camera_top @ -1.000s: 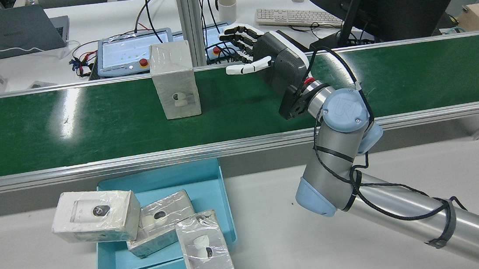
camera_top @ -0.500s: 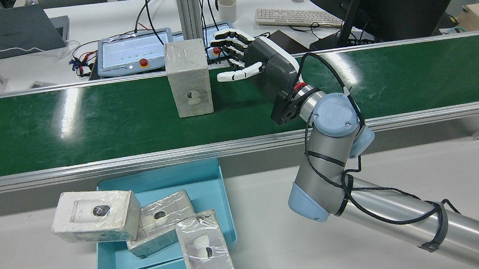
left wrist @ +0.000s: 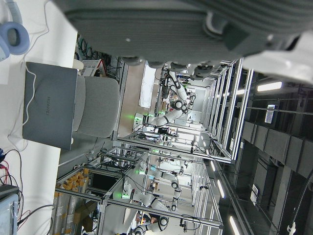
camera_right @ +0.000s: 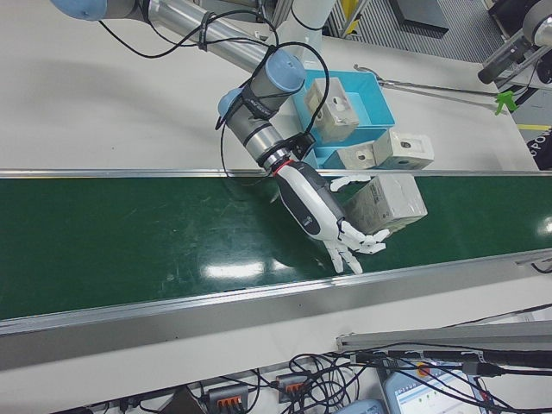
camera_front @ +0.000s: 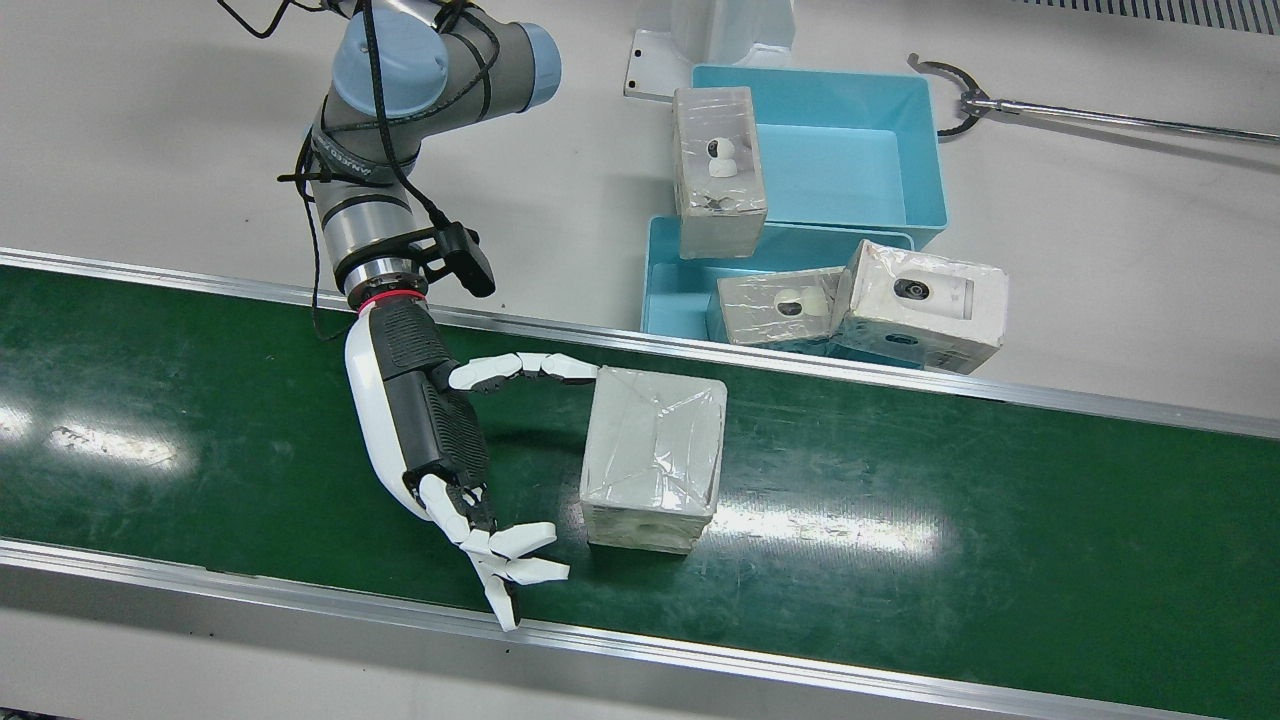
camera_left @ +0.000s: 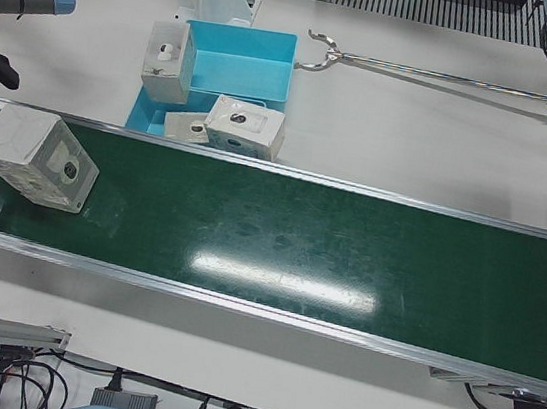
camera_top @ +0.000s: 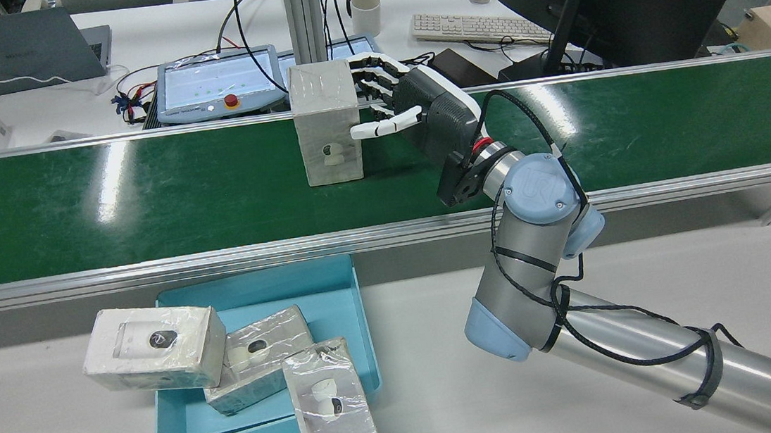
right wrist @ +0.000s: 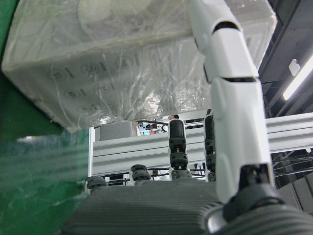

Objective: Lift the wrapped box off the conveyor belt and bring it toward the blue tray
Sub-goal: 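Close the right hand fingers around the wrapped box and lift, then carry the held box with the right hand toward the blue tray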

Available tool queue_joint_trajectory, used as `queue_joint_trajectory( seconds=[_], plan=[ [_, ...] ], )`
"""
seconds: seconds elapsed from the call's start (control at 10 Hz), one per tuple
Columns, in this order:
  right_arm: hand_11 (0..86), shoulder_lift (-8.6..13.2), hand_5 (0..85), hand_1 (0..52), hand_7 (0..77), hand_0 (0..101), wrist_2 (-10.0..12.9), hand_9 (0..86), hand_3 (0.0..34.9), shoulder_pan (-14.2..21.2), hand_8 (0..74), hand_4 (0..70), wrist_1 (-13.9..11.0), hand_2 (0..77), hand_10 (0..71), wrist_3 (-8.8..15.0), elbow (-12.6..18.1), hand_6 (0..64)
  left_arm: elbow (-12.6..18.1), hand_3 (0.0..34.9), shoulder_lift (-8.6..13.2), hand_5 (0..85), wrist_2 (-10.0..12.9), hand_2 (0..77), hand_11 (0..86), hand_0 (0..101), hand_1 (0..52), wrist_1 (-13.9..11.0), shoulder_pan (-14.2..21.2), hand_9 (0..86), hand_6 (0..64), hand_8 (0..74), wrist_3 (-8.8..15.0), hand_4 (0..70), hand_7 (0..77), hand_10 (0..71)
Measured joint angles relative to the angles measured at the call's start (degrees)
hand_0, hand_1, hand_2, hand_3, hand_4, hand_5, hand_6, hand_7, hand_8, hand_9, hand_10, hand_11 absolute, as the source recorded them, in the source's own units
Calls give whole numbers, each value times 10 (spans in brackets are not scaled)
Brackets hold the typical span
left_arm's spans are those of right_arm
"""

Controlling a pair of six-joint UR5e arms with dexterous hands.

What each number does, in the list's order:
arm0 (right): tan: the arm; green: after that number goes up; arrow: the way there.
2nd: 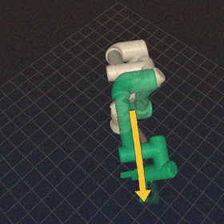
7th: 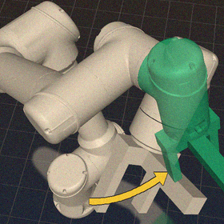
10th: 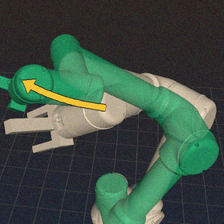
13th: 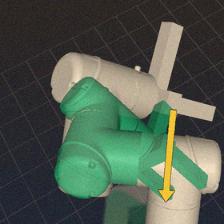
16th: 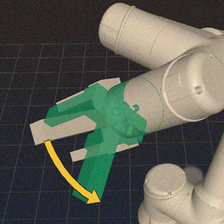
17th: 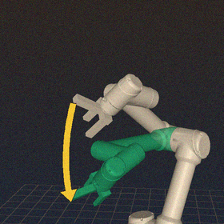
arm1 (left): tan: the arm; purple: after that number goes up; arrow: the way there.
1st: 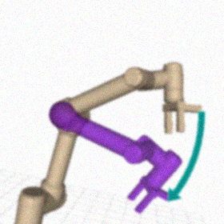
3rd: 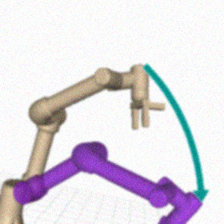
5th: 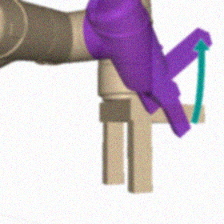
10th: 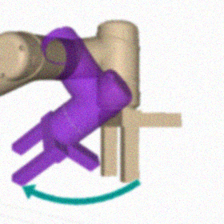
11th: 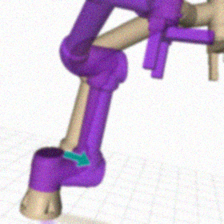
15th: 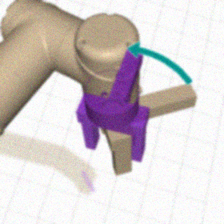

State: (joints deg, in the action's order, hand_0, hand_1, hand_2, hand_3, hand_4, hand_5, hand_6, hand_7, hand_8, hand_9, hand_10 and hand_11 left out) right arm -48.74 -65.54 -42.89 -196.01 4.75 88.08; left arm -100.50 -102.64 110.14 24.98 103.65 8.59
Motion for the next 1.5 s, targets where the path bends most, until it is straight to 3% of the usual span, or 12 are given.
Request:
queue_joint_trajectory(
  seconds=[0.8, 0.9, 1.0, 1.1, 1.2, 1.3, 1.4, 1.5],
  plan=[
    [5, 27, 371, 202, 289, 528, 9, 71, 273, 1, 5, 125, -2, 245, 0, 0, -22, 44, 0, 0, 0, 11, 0, 5, 0, 0, 0, 0, 0, 0, 0, 0, 0, 0, 0, 5],
    [5, 29, 398, 213, 365, 546, 12, 158, 245, 1, 71, 153, -7, 267, 0, -1, -20, 131, 0, 0, 0, 11, 0, 5, 0, 0, 0, 0, 0, 0, 0, 0, 0, 0, 0, 0],
    [16, 29, 480, 158, 425, 575, 14, 305, 193, 1, 235, 218, -21, 300, 44, -1, -13, 207, 0, 0, 0, 11, 0, 5, 0, 0, 0, 0, 0, 0, 0, 0, 0, 0, 0, 0],
    [93, 30, 513, 158, 453, 576, 15, 305, 180, 1, 235, 240, -41, 300, 98, -1, 2, 229, 0, 0, 0, 11, 0, 5, 0, 0, 0, 0, 0, 0, 0, 0, 0, 0, 0, 0],
    [175, 30, 513, 158, 453, 576, 17, 387, 180, 1, 311, 240, -57, 300, 158, -1, 21, 229, 0, 0, 0, 11, 0, 5, 0, 0, 0, 0, 0, 0, 0, 0, 0, 0, 0, 5],
    [262, 30, 578, 158, 502, 584, 17, 436, 127, 1, 376, 273, -70, 300, 224, -1, 48, 278, 0, 0, 0, 11, 0, 5, 0, 0, 0, 0, 0, 0, 0, 0, 0, 0, 0, 0],
    [262, 30, 578, 158, 502, 584, 19, 436, 127, 3, 376, 273, -89, 300, 224, 0, 85, 278, 0, 0, 0, 11, 0, 11, 0, 0, 0, 0, 0, 0, 0, 0, 0, 0, 0, 0],
    [360, 29, 600, 158, 518, 593, 27, 447, 102, 13, 398, 284, -114, 300, 311, 0, 125, 295, 0, 0, 0, 11, 0, 5, 0, 0, 0, 0, 0, 0, 0, 0, 0, 0, 0, 0]
  ],
)
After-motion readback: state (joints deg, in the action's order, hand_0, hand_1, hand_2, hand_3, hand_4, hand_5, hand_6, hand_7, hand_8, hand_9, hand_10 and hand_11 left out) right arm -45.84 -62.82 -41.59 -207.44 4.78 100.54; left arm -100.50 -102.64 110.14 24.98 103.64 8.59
